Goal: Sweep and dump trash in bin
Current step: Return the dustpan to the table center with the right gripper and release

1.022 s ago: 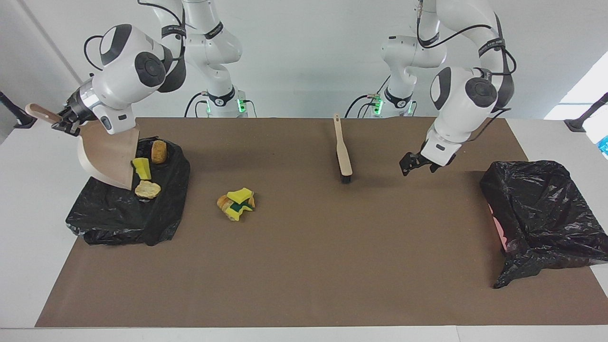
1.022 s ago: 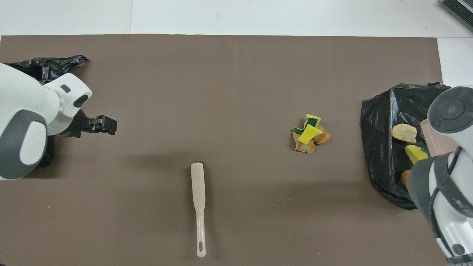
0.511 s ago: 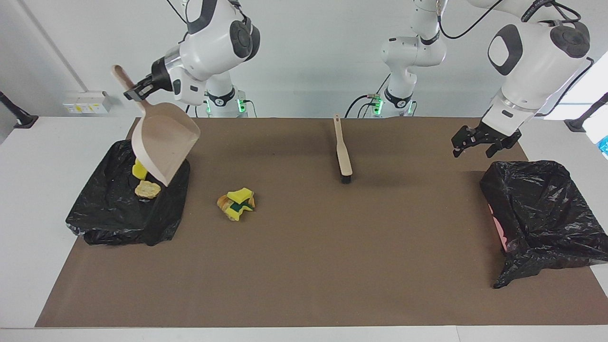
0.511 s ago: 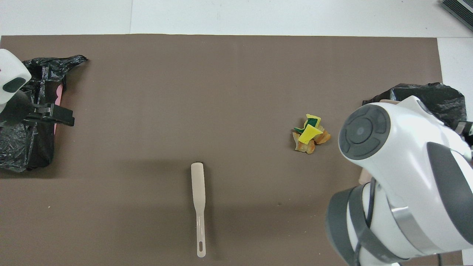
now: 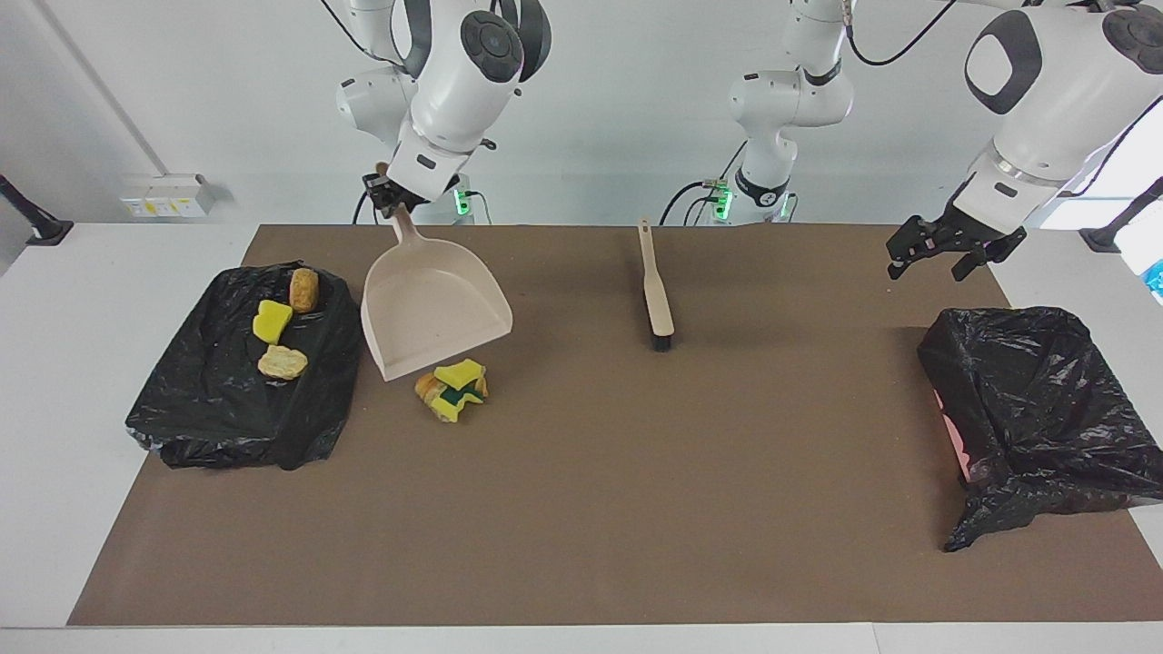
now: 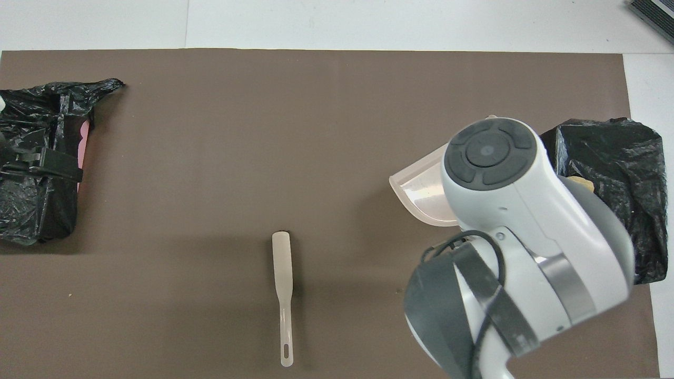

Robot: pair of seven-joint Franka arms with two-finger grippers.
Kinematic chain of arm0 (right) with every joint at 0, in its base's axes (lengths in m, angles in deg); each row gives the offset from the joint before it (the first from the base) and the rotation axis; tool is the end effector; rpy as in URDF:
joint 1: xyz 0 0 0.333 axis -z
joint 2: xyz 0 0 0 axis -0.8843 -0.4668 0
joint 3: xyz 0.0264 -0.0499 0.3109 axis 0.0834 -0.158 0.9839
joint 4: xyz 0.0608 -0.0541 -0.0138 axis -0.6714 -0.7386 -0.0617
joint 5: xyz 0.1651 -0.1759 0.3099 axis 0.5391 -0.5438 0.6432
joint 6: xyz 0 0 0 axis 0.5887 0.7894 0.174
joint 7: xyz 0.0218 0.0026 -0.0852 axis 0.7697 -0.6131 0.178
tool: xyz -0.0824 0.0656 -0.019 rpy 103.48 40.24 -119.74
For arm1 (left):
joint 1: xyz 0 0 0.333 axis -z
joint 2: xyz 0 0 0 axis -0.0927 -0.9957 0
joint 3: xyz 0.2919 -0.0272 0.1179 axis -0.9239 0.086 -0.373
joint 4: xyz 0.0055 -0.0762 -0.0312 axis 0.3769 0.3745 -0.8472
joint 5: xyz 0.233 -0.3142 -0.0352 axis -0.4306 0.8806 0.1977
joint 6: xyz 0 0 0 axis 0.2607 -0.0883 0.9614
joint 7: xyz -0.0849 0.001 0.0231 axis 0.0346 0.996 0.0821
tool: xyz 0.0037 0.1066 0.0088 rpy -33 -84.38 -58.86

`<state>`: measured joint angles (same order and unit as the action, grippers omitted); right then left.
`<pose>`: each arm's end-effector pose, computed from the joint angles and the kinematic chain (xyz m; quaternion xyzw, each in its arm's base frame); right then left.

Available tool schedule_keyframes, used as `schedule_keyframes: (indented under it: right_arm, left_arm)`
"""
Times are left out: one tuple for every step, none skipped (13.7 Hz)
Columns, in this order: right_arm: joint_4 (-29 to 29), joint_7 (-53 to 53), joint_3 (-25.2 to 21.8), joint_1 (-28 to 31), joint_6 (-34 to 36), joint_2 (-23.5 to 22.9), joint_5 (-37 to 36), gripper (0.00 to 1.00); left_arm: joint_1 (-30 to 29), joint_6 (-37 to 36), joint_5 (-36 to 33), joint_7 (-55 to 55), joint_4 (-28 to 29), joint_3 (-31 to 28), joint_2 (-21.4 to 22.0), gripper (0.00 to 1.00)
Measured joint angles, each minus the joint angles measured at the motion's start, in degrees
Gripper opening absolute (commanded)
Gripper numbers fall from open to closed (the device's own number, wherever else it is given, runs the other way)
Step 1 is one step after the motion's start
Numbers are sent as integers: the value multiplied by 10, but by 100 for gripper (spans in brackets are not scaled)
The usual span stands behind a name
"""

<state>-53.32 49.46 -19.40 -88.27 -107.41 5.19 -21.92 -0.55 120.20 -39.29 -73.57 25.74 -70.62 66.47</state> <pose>0.4994 0.2209 0.5358 0.9653 0.1417 -0.1402 0.1686 0.5639 -0.0055 0.5933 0.9990 -0.0366 -0.0180 0.0185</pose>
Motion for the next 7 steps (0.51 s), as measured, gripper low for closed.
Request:
schedule_keyframes:
  right_arm:
    - [22, -68, 1, -8, -25, -30, 42, 0]
    - [45, -119, 2, -14, -53, -61, 79, 0]
    - [68, -159, 2, -19, -85, -91, 108, 0]
    - [89, -188, 2, -22, -117, -117, 132, 0]
    - [110, -210, 2, -26, -149, -142, 153, 0]
    - [134, -227, 2, -33, -173, -168, 166, 0]
    - [161, -245, 2, -41, -186, -195, 171, 0]
  left_arm:
    - [0, -1, 0, 1, 0, 0, 0, 100]
    - [0, -1, 0, 1, 0, 0, 0, 100]
    - [0, -2, 0, 1, 0, 0, 0, 100]
    - [0, -2, 0, 1, 0, 0, 0, 100]
    - [0, -3, 0, 2, 1, 0, 0, 100]
    - [0, -4, 0, 2, 2, -1, 0, 100]
    - [0, -4, 0, 3, 3, -1, 1, 100]
